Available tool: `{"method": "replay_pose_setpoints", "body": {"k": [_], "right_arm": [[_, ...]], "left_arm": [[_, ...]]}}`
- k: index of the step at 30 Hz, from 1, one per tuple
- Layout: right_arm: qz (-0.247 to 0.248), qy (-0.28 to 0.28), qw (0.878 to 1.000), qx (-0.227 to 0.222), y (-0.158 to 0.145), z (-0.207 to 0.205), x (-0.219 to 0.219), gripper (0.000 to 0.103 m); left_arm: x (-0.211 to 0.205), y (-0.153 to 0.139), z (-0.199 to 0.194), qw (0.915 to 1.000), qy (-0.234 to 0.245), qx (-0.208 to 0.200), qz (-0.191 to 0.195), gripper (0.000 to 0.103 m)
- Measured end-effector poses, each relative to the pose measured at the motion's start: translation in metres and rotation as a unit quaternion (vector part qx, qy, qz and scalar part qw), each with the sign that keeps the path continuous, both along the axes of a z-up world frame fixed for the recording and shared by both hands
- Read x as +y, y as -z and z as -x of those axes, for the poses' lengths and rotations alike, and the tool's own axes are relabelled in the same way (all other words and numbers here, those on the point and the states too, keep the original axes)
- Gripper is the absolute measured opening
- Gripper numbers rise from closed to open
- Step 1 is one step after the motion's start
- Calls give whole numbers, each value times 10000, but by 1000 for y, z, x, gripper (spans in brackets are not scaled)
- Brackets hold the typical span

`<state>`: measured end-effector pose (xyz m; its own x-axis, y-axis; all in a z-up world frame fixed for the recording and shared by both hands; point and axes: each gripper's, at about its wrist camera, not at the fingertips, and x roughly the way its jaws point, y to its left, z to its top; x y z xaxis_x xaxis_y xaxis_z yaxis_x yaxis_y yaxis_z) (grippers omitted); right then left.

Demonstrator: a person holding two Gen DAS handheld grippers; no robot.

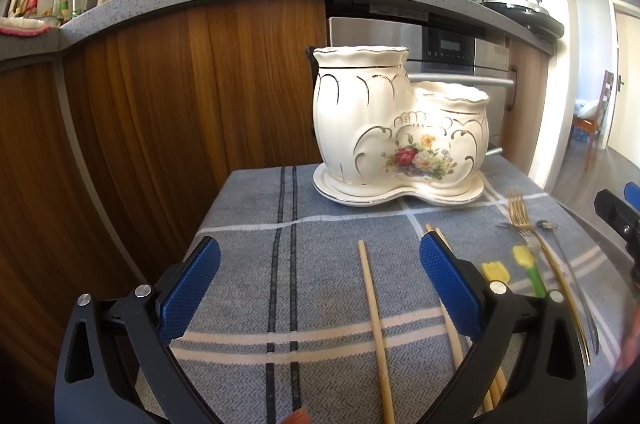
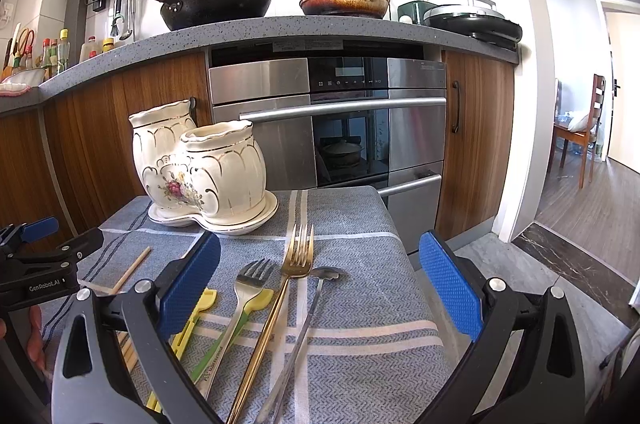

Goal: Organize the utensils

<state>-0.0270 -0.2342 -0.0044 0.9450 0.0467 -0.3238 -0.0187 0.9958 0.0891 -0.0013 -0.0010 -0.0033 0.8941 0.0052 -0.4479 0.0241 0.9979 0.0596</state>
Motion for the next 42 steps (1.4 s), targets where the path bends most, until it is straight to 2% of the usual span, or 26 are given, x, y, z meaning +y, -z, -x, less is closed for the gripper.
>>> {"method": "replay_pose_setpoints", "body": {"k": [42], "right_arm": [[9,15,10000,13,1,0,0,99]], "left_arm": [[1,-1,-2,10000,-6,22,-8,99]]}}
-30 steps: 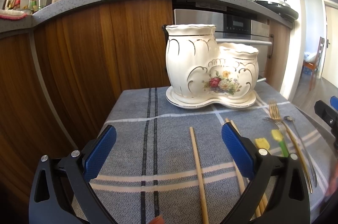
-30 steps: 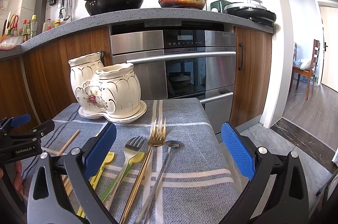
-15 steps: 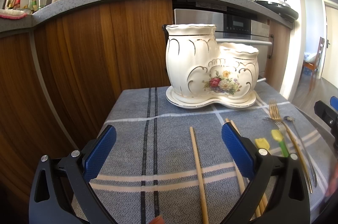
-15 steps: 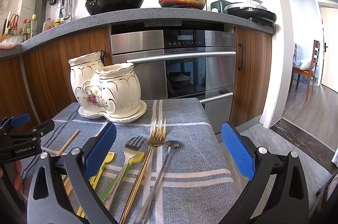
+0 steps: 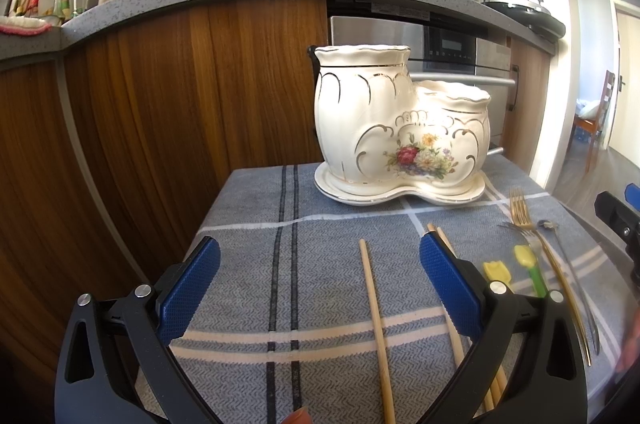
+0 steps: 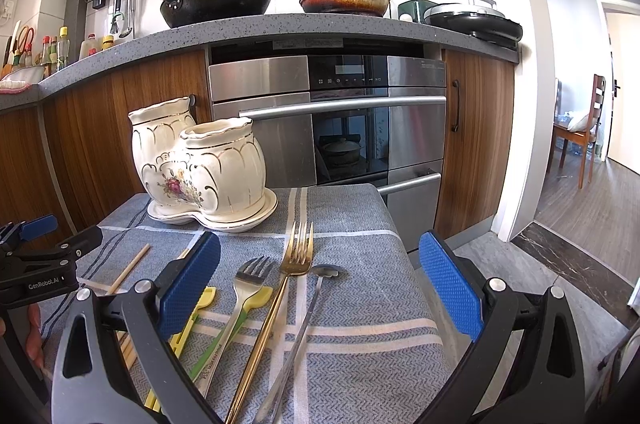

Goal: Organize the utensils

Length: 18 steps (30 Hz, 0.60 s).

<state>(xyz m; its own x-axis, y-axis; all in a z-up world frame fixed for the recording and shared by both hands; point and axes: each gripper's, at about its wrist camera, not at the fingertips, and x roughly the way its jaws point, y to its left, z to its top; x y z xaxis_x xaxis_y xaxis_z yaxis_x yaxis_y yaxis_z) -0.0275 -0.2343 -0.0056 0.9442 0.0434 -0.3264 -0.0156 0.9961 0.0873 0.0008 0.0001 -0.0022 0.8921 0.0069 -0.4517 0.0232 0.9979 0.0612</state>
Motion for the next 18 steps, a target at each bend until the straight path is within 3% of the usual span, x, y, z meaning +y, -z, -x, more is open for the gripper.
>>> {"method": "replay_pose_setpoints", "body": {"k": [18], "right_arm": [[13,17,10000,30,2,-2,-1,99]], "left_arm": [[0,1,-2,10000,1,37,23,99]]}}
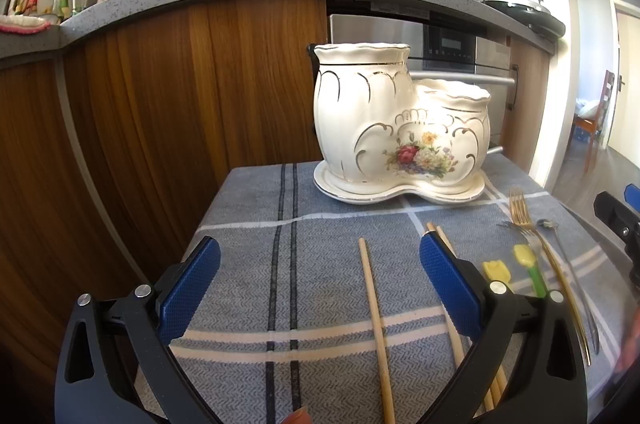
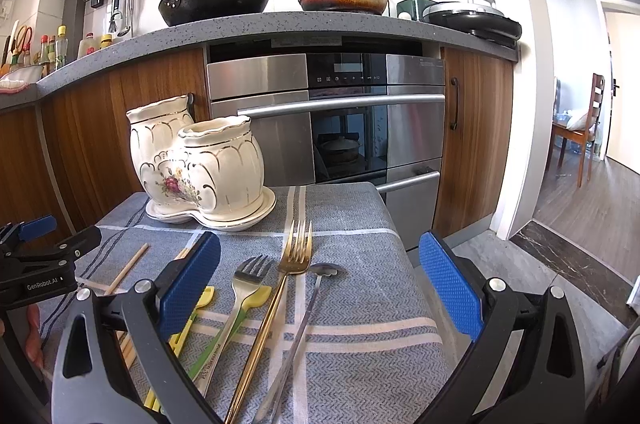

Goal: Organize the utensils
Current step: 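Grasp a single wooden chopstick with the left gripper while the right gripper grasps the silver spoon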

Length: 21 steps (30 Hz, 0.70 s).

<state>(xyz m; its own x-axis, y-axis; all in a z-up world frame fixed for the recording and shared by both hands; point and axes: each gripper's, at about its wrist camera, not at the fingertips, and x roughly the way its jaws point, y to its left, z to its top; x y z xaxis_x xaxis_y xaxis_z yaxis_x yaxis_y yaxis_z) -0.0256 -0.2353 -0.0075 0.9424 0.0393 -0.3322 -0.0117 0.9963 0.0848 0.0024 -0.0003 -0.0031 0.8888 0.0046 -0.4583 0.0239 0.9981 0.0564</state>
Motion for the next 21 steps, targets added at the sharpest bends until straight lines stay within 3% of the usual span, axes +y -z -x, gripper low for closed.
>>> {"method": "replay_pose_setpoints", "body": {"k": [4,9,14,18,21], "right_arm": [[-20,2,10000,18,0,0,0,99],[-174,162,9992,314,1,-6,-12,99],[-535,289,9951,785,3,-11,-36,98],[-663,124,9931,956,3,-5,-40,97],[-668,-119,9899,1246,8,-3,-33,92]], "left_arm": [[0,1,-3,10000,39,83,24,99],[-6,5,-16,9962,331,735,-340,99],[-5,15,-18,9902,609,1218,-308,97],[-8,13,-16,9863,758,1389,-461,95],[-11,10,-16,9833,836,1520,-550,86]]}}
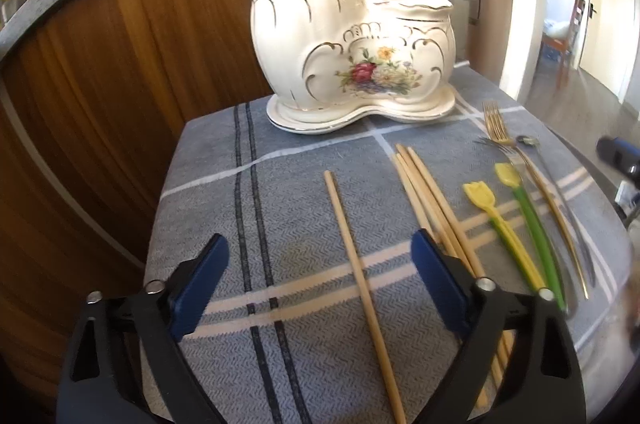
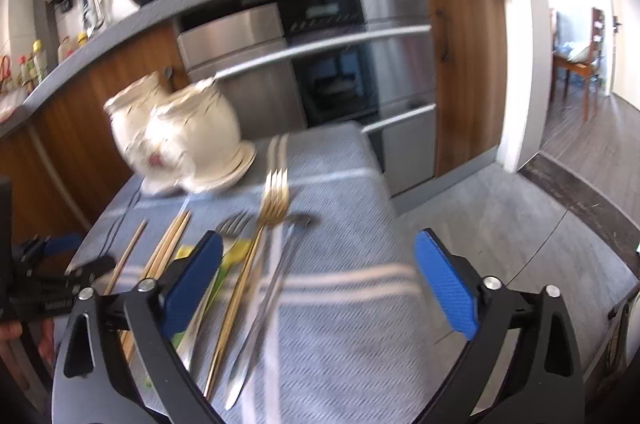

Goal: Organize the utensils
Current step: 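Grasp a single wooden chopstick with the left gripper while the right gripper grasps the silver spoon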

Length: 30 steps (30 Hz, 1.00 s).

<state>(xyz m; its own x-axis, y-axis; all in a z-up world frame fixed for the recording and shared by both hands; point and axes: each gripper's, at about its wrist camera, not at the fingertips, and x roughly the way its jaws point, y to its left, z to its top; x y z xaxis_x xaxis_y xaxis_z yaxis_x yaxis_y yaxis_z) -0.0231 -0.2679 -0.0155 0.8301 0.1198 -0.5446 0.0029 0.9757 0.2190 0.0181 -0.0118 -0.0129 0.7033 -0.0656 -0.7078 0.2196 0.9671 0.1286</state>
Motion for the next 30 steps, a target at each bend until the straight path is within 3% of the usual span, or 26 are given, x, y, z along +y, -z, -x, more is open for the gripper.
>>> {"method": "replay_pose_setpoints", "body": {"k": [4,9,14,19,23,24,27,30], "right_arm": [[275,-246,9988,320,7,-4,15,76],[313,-432,9955,784,17,-20,23,54],[508,-518,9912,1104,25,-36,34,42],[836,-422,9886,1175,25,-48,43,38],[1006,-397,9866,1220,25,-58,48,16],[1002,-412,9866,1218,25,-58,48,13],[1060,-489,9865,1152,25,-56,51,8],[964,-528,9879,1092,26,-56,50,5]], "left_arm": [[-4,3,-4,9992,97,390,-24,68],[-7,8,-5,9980,172,605,-9,61],[-10,15,-5,9969,253,730,-112,49],[-12,14,-5,9971,336,677,-45,37],[-7,13,-12,9961,305,794,242,29],[-5,13,-13,9963,281,783,212,21],[-2,13,-12,9971,307,682,115,8],[2,14,-12,9975,350,607,112,7]]}}
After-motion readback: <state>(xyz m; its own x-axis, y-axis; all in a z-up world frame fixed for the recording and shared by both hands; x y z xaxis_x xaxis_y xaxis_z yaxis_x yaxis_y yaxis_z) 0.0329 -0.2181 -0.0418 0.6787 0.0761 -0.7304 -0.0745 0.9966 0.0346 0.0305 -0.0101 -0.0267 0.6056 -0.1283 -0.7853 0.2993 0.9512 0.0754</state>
